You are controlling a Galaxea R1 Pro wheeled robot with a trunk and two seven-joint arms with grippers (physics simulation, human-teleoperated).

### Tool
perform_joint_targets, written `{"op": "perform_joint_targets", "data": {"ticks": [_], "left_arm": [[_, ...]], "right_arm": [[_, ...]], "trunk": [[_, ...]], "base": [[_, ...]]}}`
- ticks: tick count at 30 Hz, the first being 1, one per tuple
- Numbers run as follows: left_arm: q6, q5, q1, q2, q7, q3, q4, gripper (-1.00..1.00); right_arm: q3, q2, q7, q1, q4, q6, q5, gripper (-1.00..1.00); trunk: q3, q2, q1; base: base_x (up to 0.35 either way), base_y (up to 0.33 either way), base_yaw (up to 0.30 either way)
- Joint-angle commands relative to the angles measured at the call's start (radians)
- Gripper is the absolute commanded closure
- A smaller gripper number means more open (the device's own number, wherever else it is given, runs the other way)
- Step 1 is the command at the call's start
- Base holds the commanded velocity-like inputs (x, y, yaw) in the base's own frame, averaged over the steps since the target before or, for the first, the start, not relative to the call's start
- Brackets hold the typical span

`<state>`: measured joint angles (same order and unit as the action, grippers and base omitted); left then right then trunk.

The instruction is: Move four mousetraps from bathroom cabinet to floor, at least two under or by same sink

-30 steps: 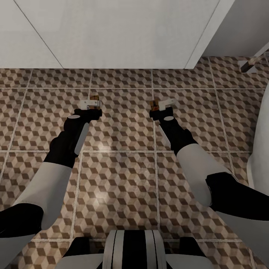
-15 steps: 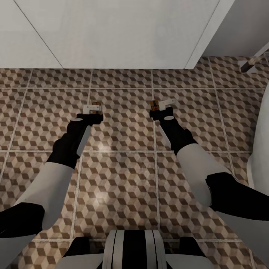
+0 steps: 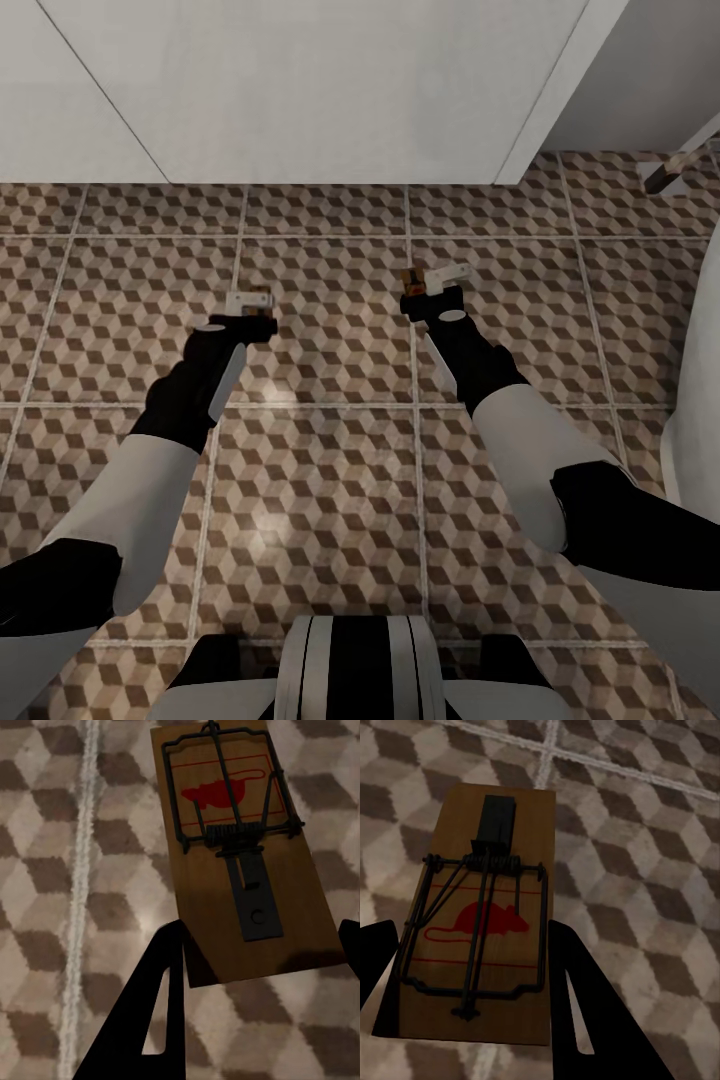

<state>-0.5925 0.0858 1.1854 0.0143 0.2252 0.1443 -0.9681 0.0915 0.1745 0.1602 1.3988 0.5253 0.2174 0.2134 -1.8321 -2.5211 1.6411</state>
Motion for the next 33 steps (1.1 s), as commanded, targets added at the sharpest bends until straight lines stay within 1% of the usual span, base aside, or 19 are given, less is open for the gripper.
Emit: {"op": "perform_joint_targets", "data": {"ticks": [1, 6, 16, 33], "left_arm": [[-0.004, 0.008, 0.000, -0.001, 0.007, 0.004, -0.008, 1.00], [-0.003, 0.006, 0.000, -0.003, 0.006, 0.007, -0.037, 1.00], [-0.003, 0.007, 0.000, -0.006, 0.006, 0.008, -0.047, 1.00], [-0.003, 0.007, 0.000, -0.007, 0.006, 0.008, -0.045, 1.00]], "right_arm": [[0.002, 0.000, 0.002, 0.000, 0.002, 0.008, 0.008, 1.00], [0.003, 0.000, 0.002, 0.000, 0.003, 0.007, 0.009, 1.00], [0.003, 0.000, 0.002, 0.000, 0.004, 0.007, 0.009, 1.00], [0.004, 0.000, 0.001, 0.000, -0.006, 0.008, 0.007, 1.00]], "trunk": [[0.000, 0.000, 0.000], [0.000, 0.000, 0.000], [0.000, 0.000, 0.000], [0.000, 0.000, 0.000]], "base": [[0.000, 0.000, 0.000], [0.000, 0.000, 0.000], [0.015, 0.000, 0.000], [0.165, 0.000, 0.000]]}}
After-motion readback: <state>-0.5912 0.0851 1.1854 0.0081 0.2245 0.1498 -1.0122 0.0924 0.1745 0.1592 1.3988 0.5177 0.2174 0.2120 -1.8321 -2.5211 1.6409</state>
